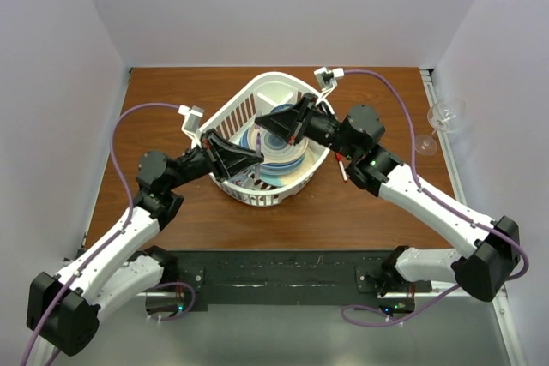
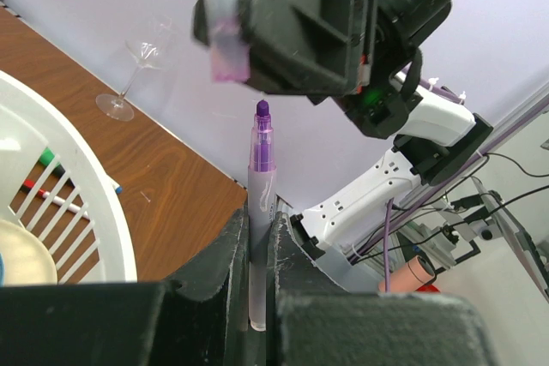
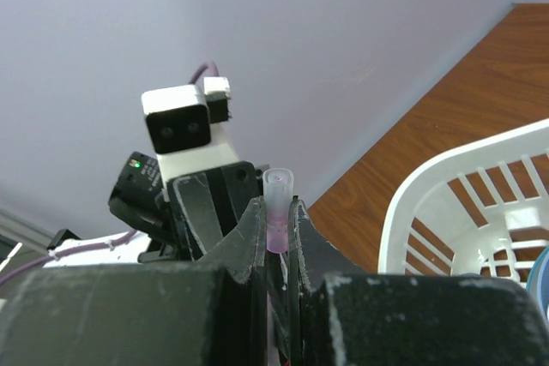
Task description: Insert the pens into the pen caps
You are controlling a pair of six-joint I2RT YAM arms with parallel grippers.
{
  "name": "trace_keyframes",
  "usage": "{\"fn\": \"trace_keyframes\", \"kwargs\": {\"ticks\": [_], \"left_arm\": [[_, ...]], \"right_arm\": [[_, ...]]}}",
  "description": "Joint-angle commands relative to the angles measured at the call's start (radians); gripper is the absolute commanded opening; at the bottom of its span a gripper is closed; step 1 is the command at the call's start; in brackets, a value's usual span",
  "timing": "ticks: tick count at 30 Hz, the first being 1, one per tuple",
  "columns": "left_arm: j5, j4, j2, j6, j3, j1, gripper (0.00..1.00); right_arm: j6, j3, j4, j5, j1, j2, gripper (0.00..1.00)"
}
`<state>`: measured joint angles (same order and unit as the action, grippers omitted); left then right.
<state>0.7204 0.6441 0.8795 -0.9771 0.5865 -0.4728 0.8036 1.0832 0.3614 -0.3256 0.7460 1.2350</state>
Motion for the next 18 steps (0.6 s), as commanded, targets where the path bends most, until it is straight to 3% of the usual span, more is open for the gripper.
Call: {"fn": "trace_keyframes", "kwargs": {"ticks": [1,18], "left_arm": [[-0.018,0.022,-0.025,0.000,-0.020,-0.003,0.00],[-0.029,0.042,-0.013,0.008,-0.014,-0.003,0.00]], "right_arm": [[-0.052,0.075,-0.024,0.025,0.006,-0.029,0.00],[-0.055,0.021,-0.070,-0.009,0.026,-0.048,0.00]]}}
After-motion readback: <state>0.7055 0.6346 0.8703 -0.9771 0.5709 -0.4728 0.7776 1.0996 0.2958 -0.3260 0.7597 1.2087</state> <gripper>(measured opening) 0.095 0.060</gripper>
